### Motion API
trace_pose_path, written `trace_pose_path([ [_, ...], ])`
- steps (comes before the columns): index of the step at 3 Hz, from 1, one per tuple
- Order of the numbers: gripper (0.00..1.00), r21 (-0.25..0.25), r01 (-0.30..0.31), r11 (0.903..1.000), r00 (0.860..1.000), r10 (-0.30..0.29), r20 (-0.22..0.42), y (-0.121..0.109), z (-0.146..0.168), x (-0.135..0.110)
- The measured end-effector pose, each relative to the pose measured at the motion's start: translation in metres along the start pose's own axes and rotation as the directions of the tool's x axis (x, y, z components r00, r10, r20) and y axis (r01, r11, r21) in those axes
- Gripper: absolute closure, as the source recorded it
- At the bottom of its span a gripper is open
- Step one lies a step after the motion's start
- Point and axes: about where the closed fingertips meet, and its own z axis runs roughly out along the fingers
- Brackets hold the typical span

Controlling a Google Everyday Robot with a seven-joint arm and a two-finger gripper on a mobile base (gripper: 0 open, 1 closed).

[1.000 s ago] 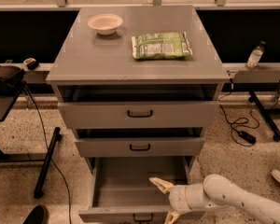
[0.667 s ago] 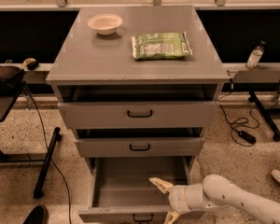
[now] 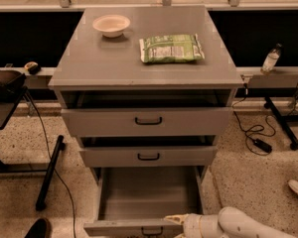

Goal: Close bottom drawer

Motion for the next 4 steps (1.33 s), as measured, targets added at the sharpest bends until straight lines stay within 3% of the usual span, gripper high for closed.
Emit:
trace_pose_path([
  [1,0.65,-0.002,-0.077,0.997,0.995,0.077,-0.061,0.021,0.015,0.029],
  [2,0.88,0.014,-0.129,0.9916,0.988,0.129,-0.082,0.032,0.013,0.046],
  [3,1.0,0.019,-0.137,0.9905,0.987,0.138,-0.083,0.032,0.015,0.049],
  [4,1.0,0.078,-0.218,0.9728,0.971,0.224,-0.082,0.024,0.037,0.086],
])
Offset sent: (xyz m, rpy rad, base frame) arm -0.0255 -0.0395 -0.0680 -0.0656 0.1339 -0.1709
